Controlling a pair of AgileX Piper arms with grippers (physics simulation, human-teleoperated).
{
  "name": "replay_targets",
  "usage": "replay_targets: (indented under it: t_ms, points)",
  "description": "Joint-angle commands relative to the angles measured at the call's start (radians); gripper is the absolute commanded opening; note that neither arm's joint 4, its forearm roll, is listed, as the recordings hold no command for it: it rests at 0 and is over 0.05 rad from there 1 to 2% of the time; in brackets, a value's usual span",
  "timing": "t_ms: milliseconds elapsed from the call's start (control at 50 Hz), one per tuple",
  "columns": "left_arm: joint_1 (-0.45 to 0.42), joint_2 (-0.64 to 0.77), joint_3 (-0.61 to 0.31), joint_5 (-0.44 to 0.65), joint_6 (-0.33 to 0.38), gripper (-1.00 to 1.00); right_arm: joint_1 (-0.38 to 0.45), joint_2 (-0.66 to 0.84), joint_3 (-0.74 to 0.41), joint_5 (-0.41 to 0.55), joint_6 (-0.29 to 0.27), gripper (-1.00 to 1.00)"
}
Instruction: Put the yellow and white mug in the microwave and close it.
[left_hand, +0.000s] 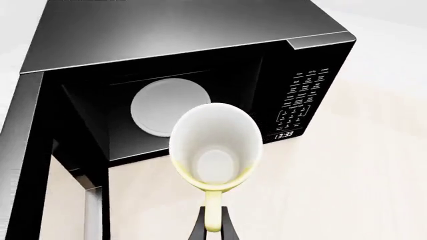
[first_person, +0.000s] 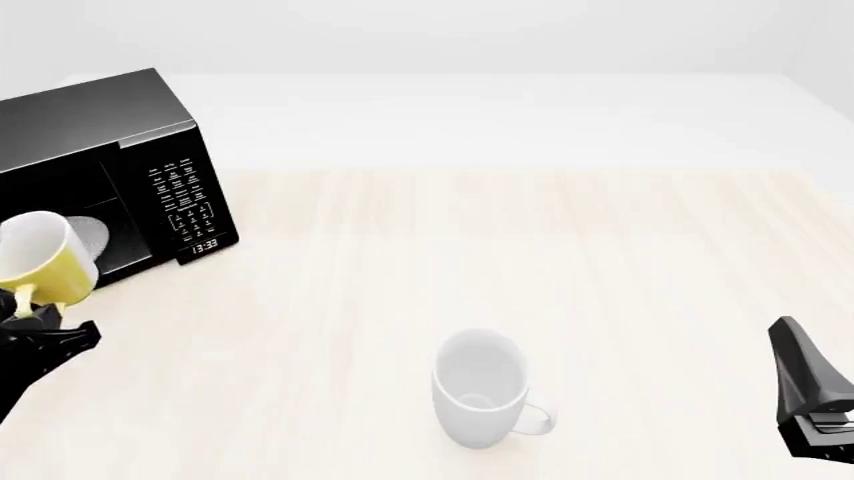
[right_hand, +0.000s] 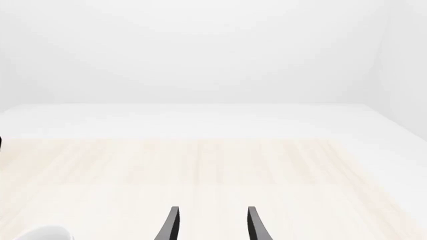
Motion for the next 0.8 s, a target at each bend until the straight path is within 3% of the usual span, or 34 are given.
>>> replay_targets:
  t_ms: [20, 800]
  points:
    - [0.057, 0.046, -0.012, -0.046, 0.017, -1.00, 0.000, 0.000, 0.000, 0.000, 0.000, 1.00]
    - [0.079, 0.302, -0.116, -0.155, 0.007, -1.00, 0.000, 0.000, 0.000, 0.000, 0.000, 1.00]
